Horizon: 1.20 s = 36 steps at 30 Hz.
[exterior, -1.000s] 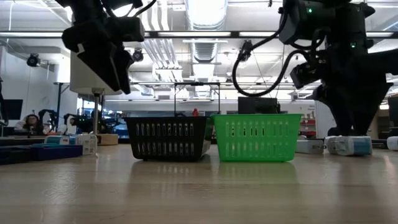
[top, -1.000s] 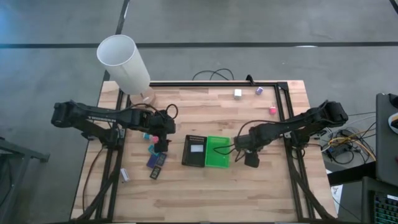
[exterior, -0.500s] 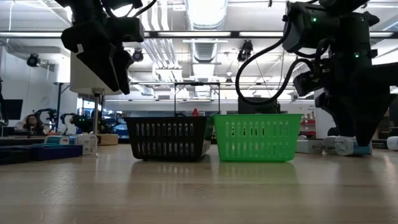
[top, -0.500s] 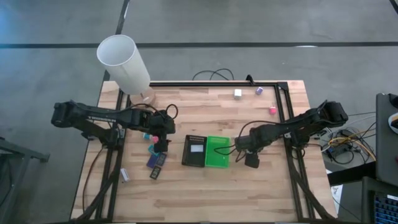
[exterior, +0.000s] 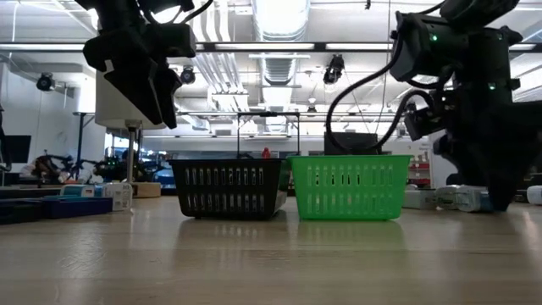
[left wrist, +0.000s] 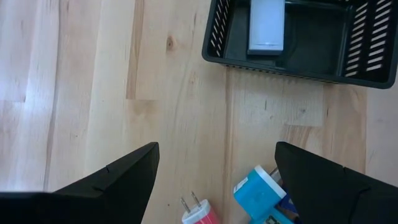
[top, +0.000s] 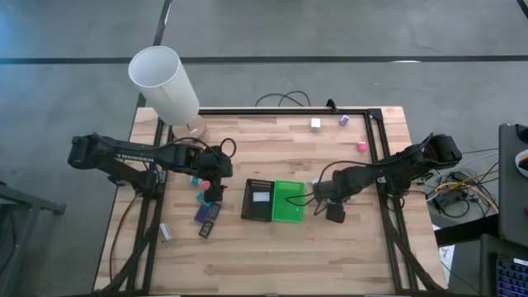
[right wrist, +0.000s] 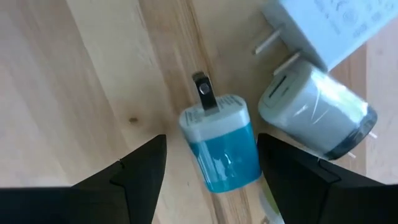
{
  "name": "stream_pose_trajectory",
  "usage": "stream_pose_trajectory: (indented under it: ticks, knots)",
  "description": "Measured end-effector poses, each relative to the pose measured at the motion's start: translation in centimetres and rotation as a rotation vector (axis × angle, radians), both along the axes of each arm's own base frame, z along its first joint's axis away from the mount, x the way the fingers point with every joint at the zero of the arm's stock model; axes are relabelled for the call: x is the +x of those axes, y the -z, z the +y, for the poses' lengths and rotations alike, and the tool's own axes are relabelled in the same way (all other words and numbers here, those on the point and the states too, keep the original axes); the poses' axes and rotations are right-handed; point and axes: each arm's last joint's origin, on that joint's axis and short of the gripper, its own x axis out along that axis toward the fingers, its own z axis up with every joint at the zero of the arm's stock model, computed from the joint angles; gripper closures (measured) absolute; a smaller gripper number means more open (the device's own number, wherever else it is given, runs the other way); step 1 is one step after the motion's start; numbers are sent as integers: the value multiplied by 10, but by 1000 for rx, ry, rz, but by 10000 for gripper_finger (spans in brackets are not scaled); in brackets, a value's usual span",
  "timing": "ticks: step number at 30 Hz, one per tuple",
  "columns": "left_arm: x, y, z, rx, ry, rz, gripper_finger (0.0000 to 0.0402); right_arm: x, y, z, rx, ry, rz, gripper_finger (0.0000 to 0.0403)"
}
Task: Pick & Place Office items
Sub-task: Put the right blue charger adapter into the green basket
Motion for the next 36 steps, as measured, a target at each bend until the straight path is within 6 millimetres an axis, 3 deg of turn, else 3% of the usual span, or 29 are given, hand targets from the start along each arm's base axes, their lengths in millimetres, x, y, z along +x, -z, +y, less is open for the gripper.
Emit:
stream_pose_trajectory:
  ticks: [13,22,36]
  knots:
    - [-1,0,0,0,0,9,74,-2,4,-1,-20,5,-13,200]
    - [-1,1,0,-1,-3,14,74,0,3,-1,-19,114,-31,274]
    - [-2,1,0,-7,-18,16,74,10,-2,-1,-81,126,-112,275]
